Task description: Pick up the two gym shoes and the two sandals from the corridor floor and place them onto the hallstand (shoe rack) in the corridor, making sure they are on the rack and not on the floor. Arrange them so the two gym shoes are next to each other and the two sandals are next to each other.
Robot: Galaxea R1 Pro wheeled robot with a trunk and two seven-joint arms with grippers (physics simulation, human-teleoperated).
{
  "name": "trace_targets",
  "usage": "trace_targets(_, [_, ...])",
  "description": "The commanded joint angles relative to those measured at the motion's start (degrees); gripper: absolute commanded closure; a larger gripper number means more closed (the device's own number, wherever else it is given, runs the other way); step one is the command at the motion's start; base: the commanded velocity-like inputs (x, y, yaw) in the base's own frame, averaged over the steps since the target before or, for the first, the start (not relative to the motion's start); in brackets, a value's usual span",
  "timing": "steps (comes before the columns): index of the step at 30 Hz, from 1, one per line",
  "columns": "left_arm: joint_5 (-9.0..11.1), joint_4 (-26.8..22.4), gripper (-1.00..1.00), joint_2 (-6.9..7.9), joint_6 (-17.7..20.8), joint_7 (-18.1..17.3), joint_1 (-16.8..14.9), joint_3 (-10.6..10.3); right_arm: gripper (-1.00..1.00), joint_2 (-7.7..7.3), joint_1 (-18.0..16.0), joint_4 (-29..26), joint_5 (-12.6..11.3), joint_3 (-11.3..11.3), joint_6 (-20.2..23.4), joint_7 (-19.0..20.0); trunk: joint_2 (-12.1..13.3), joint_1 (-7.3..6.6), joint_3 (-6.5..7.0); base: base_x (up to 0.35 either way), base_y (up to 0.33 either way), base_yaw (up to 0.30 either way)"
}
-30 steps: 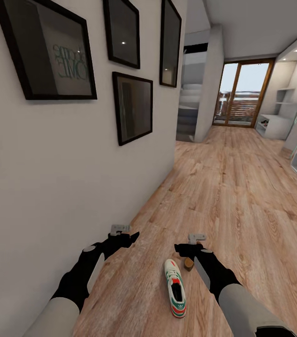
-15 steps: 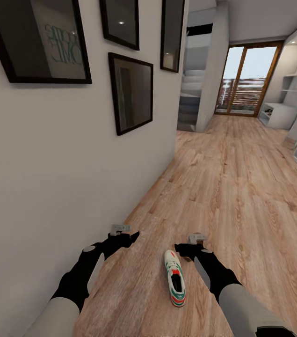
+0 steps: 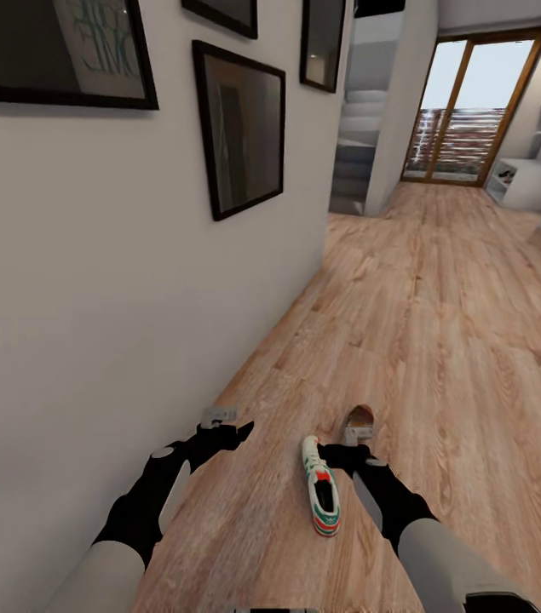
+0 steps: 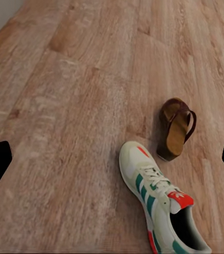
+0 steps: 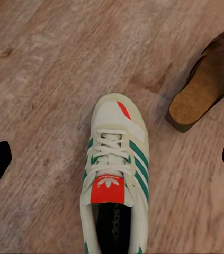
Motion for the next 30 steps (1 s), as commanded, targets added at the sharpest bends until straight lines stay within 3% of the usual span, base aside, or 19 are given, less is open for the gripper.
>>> trace_targets(1, [0.2, -0.07, -1.0, -0.04, 0.48, -0.23, -0.02, 0.14, -1.0, 0.0, 0.0, 0.65, -0.06, 0.01, -0.58, 0.09, -0.04, 0.01, -0.37, 0.0, 0.0, 0.11])
trace_targets(7, [0.2, -0.07, -1.0, -0.04, 0.49, -0.23, -0.02, 0.14, -1.0, 0.09, 0.0, 6.91, 0.2, 0.1, -4.28, 0.04, -0.12, 0.16, -2.25, 0.0, 0.0, 0.116])
trace_targets(10, [0.2, -0.07, -1.0, -0.04, 0.47, -0.23, -0.02, 0.14, -1.0, 0.07, 0.0, 7.33, 0.22, 0.11, -4.5, 0.04, -0.16, 0.24, -3.19, 0.0, 0.0, 0.118])
trace_targets(19, [0.2, -0.07, -1.0, -0.04, 0.49, -0.23, -0.02, 0.14, -1.0, 0.01, 0.0, 7.54, 0.15, 0.03, -4.64, 0.03, -0.16, 0.24, -3.46, 0.0, 0.0, 0.024])
trace_targets(30, [0.2, -0.07, -1.0, -0.04, 0.48, -0.23, -0.02, 0.14, -1.0, -0.07, 0.0, 7.44, -0.28, -0.32, -4.65, 0.03, -0.3, 0.5, -6.28, 0.0, 0.0, 0.001])
